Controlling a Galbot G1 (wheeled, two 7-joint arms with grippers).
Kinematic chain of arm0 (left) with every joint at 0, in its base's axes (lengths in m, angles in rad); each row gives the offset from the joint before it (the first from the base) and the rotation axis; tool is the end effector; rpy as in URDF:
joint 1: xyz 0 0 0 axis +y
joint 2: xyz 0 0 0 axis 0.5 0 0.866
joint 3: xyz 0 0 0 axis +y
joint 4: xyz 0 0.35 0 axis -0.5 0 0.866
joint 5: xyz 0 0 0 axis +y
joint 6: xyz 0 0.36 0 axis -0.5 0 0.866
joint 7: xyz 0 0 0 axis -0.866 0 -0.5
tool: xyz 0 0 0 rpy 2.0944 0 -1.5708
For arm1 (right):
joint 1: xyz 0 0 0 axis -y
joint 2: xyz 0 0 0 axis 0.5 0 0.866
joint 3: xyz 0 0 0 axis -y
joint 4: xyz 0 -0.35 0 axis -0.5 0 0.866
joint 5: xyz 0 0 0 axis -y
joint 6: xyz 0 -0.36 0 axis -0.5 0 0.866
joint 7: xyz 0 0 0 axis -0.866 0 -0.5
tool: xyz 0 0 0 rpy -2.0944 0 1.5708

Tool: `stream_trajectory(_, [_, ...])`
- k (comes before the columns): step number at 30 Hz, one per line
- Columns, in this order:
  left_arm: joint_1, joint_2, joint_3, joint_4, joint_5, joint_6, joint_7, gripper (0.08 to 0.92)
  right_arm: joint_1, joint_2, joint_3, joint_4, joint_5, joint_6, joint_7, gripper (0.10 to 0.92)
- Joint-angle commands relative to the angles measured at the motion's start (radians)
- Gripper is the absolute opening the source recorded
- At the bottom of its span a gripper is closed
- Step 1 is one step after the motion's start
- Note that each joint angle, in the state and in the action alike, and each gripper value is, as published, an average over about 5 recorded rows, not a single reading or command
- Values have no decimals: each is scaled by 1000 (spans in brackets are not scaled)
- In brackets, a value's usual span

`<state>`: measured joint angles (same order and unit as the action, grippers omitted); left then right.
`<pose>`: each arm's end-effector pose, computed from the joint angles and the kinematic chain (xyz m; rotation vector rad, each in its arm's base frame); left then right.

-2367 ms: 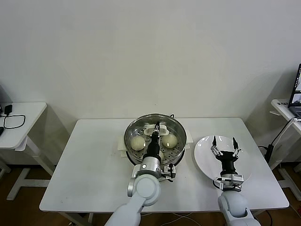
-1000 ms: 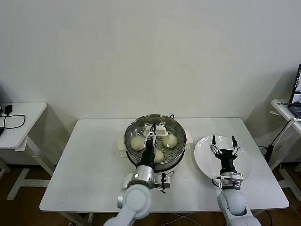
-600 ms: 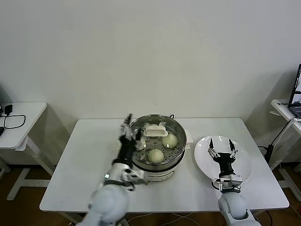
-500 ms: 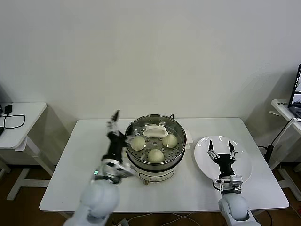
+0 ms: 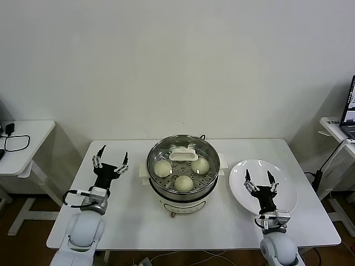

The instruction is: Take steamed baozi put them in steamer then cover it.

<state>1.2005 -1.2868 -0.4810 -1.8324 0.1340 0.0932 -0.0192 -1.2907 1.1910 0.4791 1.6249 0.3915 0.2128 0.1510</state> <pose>0.3051 0.0578 -0.3009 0.0859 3.0559 0.6301 0.2731 -0.1077 -0.3903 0.1475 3.1372 0.0418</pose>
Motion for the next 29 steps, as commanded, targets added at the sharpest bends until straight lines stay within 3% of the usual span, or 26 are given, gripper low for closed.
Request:
stream_trajectory(1, [74, -7, -94, 113, -238, -190, 47, 823, -36, -2, 8, 27, 32, -12, -17, 823])
stream_trajectory(29, [174, -20, -101, 72, -186, -195, 54, 823, -107, 6, 60, 58, 28, -9, -38, 823])
